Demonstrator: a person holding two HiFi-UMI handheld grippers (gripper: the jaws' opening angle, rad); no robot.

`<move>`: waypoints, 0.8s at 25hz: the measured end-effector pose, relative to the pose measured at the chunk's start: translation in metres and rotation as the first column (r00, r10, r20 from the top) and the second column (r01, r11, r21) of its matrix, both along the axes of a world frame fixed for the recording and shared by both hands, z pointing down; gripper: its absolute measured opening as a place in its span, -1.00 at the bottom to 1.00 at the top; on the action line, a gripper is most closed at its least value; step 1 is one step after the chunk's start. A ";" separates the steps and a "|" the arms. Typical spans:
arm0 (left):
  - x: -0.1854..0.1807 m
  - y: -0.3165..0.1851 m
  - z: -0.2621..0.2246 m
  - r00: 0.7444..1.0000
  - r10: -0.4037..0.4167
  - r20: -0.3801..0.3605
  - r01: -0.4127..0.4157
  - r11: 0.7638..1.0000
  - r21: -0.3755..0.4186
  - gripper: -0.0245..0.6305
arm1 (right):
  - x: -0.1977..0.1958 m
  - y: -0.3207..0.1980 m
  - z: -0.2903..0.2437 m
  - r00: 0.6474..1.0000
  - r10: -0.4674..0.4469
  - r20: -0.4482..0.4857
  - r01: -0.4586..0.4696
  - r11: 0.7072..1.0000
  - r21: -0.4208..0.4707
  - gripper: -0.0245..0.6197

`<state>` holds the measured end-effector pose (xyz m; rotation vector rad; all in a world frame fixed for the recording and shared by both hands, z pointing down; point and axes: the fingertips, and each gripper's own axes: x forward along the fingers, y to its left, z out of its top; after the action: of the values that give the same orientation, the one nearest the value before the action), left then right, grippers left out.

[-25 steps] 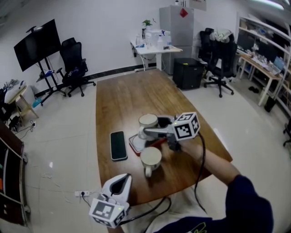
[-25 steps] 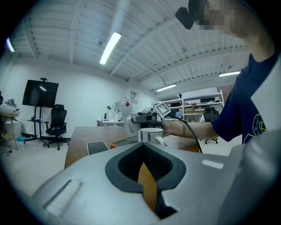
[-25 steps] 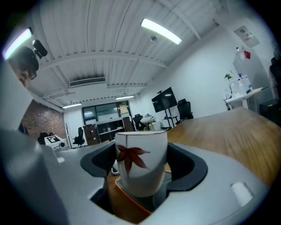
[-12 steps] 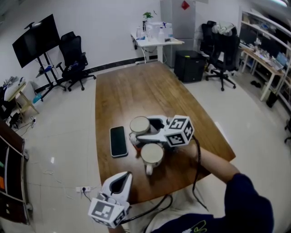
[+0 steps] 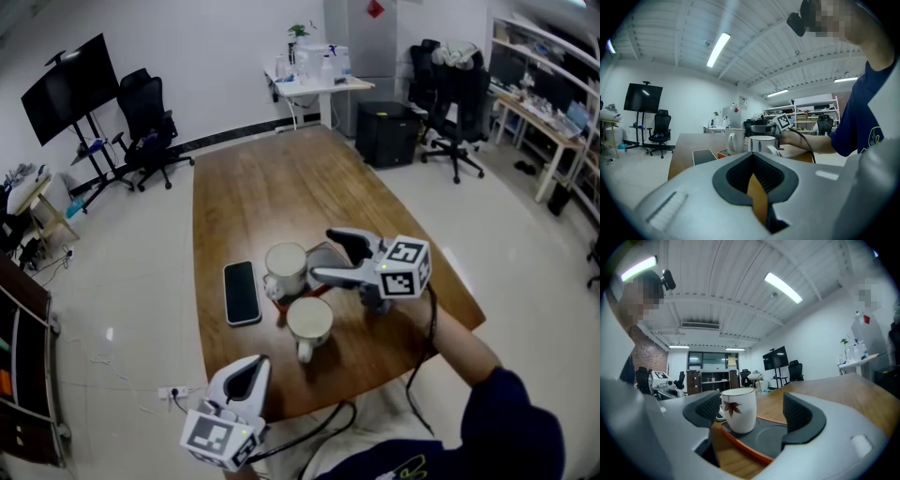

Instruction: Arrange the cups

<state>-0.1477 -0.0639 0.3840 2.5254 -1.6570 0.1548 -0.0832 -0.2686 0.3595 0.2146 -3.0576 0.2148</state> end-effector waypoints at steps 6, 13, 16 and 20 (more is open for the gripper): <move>-0.003 0.001 0.002 1.000 0.004 0.008 -0.004 1.000 0.002 -0.91 | 0.104 0.043 0.034 0.994 0.060 -0.092 -0.058 0.998 0.025 -0.92; -0.003 -0.003 -0.004 1.000 0.009 -0.006 -0.009 1.000 -0.008 -0.92 | 0.128 0.055 0.026 0.980 0.167 -0.113 -0.161 0.985 0.060 -0.92; 0.007 -0.006 -0.007 0.998 0.055 -0.011 -0.055 0.998 -0.016 -0.91 | 0.133 0.056 0.021 0.977 0.181 -0.112 -0.175 0.983 0.062 -0.92; 0.007 -0.007 -0.005 0.997 0.073 -0.012 -0.073 0.997 -0.021 -0.91 | 0.133 0.054 0.023 0.972 0.206 -0.115 -0.200 0.978 0.062 -0.92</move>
<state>-0.1403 -0.0711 0.3790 2.5673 -1.5519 0.1634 0.0497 -0.2146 0.3821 0.5248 -2.9212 0.1313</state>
